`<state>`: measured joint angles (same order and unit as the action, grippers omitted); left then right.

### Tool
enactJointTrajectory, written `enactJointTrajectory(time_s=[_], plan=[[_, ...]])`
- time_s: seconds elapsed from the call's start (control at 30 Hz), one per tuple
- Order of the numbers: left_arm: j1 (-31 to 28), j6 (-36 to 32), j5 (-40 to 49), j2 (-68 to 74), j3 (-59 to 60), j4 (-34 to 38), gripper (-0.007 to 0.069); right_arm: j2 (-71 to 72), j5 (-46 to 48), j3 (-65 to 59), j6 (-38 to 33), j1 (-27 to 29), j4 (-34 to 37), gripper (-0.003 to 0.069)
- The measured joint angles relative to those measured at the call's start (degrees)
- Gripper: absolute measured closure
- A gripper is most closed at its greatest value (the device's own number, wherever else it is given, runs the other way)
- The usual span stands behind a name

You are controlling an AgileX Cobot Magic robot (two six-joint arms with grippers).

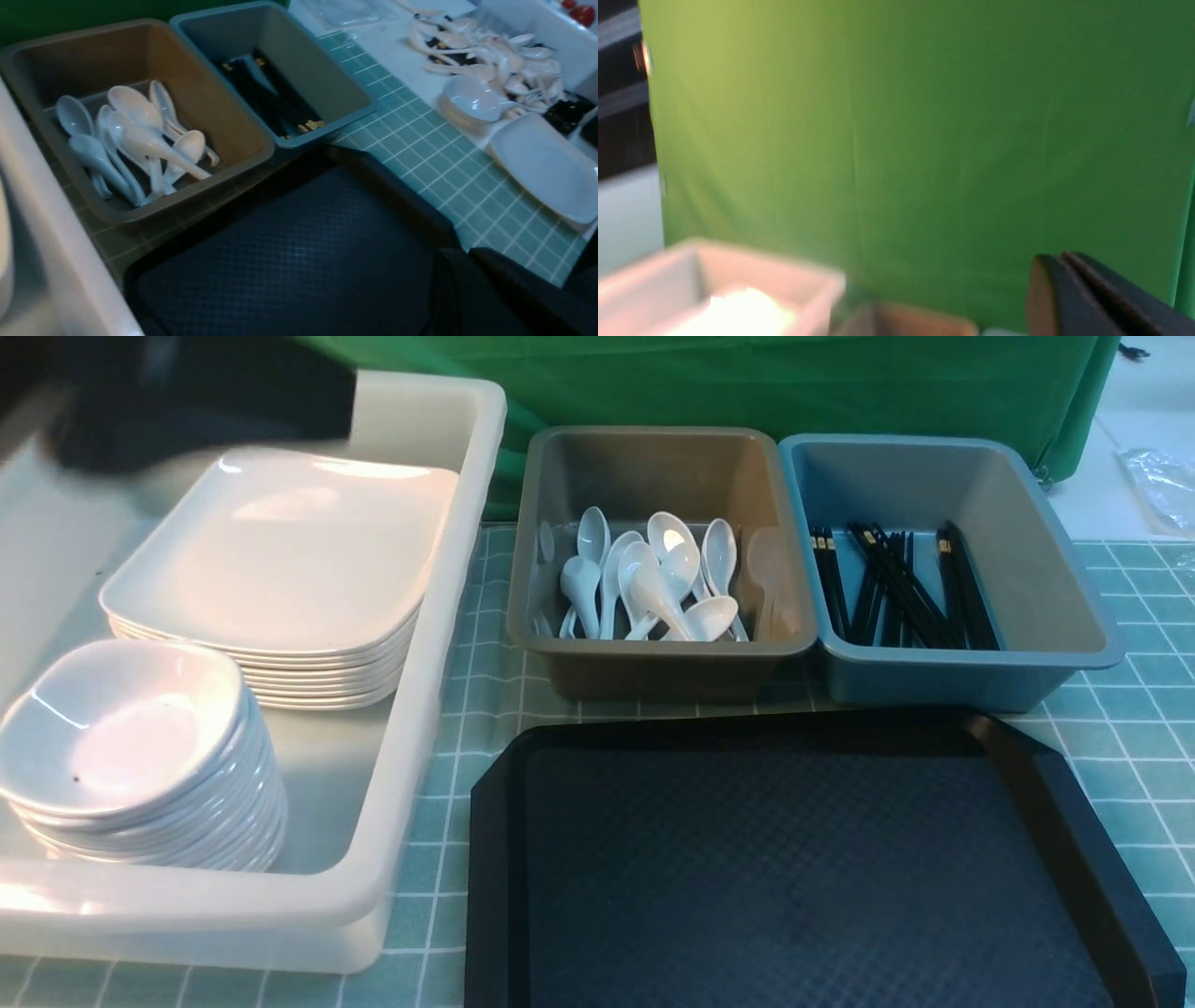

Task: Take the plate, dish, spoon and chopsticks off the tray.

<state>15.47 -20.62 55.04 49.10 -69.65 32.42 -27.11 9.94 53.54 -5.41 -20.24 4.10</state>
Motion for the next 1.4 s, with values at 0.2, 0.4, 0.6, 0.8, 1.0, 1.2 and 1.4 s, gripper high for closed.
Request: enactJointTrajectory(time_s=[0.2,0.4,0.6,0.8,1.0,1.2,1.4], plan=[[1.6,1.6,-8.0,-18.3,18.0,-1.4,0.0624,15.3,-16.7,-18.4,-0.2,0.0,0.0,0.0637],[1.6,4.1,-20.3,-33.4,35.0,-2.6,0.062,23.9,-26.1,-27.7,-0.5,0.0,0.0,0.0596],[1.6,4.3,-33.5,-41.2,45.8,-3.2,0.0615,24.6,-27.4,-28.0,-0.5,0.0,0.0,0.0473],[1.6,4.3,-33.0,-41.6,46.7,-4.3,0.0615,24.6,-27.4,-28.1,-0.5,0.0,0.0,0.0427],[1.6,4.3,-31.1,-41.6,46.7,-4.6,0.0613,24.6,-27.5,-28.1,-0.5,0.0,0.0,0.0418],[1.6,4.3,-31.1,-41.7,46.7,-4.8,0.0613,24.6,-27.5,-28.1,-0.5,0.0,0.0,0.0418],[0.6,3.8,-32.9,-42.7,48.0,-10.7,0.0613,24.6,-27.5,-28.1,-0.5,0.0,0.0,0.0418]])
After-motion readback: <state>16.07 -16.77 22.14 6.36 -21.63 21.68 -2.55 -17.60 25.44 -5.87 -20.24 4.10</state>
